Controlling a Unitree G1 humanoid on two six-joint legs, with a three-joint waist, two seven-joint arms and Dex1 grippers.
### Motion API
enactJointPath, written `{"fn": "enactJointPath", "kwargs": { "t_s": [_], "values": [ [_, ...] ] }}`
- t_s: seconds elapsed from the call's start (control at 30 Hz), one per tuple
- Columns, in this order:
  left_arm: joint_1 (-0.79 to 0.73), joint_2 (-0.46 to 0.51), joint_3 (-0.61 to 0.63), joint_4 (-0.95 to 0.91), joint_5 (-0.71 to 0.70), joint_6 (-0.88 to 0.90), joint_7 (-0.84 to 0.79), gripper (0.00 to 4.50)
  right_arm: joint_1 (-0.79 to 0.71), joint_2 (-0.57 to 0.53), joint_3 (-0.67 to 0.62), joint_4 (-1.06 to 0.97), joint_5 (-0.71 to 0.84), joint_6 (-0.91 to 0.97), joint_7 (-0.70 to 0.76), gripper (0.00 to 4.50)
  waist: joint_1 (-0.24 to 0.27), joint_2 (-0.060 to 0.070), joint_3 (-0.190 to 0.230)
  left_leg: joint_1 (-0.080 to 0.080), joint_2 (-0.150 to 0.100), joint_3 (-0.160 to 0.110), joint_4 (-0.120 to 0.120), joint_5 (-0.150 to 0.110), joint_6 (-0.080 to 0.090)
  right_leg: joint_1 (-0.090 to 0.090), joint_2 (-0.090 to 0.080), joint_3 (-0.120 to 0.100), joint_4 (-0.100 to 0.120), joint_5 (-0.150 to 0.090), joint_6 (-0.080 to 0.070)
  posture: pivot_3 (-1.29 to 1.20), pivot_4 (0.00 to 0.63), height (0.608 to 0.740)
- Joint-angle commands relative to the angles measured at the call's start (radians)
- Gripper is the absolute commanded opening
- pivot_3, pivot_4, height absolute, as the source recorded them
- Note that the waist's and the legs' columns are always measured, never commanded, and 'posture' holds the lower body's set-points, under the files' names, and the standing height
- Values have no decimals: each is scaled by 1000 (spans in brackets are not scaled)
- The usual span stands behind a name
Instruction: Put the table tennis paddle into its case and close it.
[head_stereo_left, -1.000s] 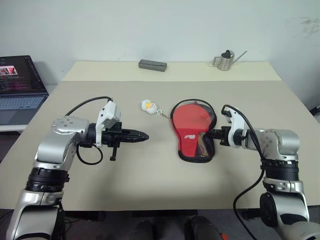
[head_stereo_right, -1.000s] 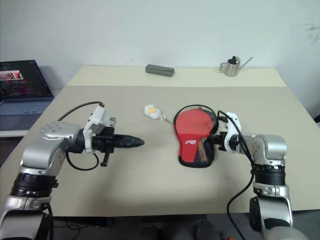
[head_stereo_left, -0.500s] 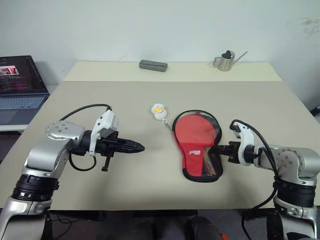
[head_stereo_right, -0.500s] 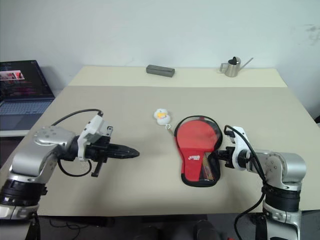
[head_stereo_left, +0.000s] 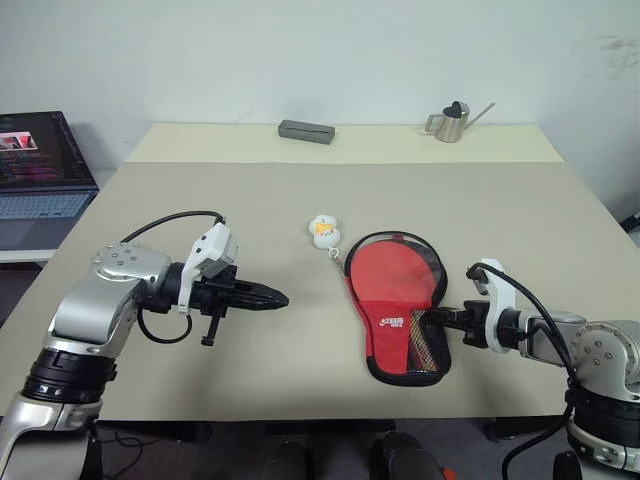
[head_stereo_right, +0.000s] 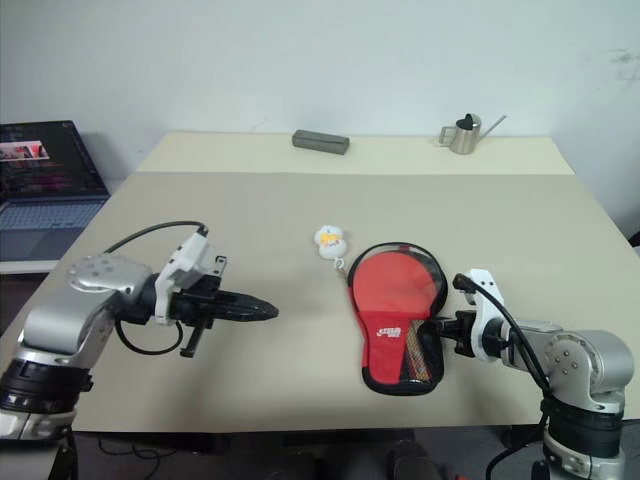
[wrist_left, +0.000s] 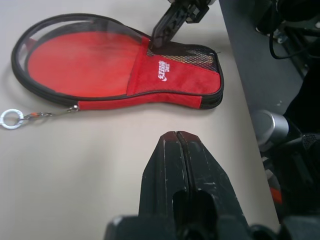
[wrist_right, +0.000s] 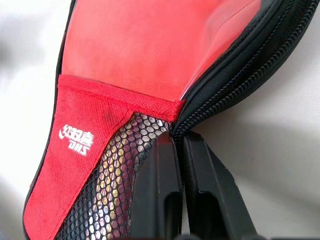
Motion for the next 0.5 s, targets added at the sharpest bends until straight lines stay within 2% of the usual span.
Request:
{"fn": "enactJointPath", "kwargs": {
  "t_s": [0.03,0.5],
  "values": [
    [-2,19,10,-21,-20,-12,-27,0,18,-9,5,-46,94,11,-29,18,0,0,0,0,0,0,0,0,0,0,0,0,0,0,0,0,150,740],
    [3,19,3,-14,-19,-22,-41,0,63,-41,4,-63,298,11,-166,18,-1,0,0,0,0,0,0,0,0,0,0,0,0,0,0,0,150,740]
  ]
}}
